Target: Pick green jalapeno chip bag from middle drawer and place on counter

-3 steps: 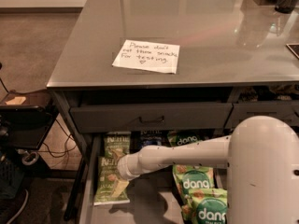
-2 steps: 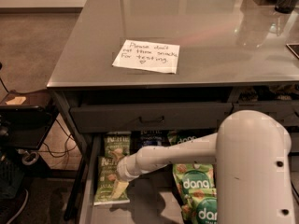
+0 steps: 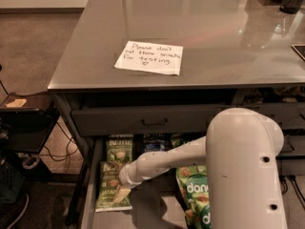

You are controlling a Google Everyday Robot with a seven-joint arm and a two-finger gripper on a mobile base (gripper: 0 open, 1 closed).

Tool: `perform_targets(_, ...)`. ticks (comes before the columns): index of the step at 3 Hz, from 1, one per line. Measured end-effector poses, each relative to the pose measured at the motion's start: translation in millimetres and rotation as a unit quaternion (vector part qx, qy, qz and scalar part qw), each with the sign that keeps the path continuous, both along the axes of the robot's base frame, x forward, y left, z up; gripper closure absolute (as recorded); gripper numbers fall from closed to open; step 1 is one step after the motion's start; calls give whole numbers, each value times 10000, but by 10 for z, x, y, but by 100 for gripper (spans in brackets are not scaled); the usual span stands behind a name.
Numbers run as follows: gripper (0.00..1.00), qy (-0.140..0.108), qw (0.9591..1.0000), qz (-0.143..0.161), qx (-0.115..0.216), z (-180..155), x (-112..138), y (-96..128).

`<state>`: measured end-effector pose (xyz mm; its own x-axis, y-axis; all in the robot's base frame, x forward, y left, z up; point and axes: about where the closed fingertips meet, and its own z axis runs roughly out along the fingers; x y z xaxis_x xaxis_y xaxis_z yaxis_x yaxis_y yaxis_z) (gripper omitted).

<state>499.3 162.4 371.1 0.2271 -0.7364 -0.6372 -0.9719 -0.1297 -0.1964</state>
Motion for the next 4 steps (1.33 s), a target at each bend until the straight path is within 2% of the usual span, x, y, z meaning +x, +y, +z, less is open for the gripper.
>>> perform_targets(1, 43, 0, 10000, 0, -1, -2, -2, -1)
perform_targets(2, 66, 15, 9998, -68, 168, 112, -35, -82)
perform_targets(3, 89, 192, 9987, -126, 445, 318, -83, -201)
perform_targets(4, 100, 554, 9949, -219, 811, 582, -132, -403)
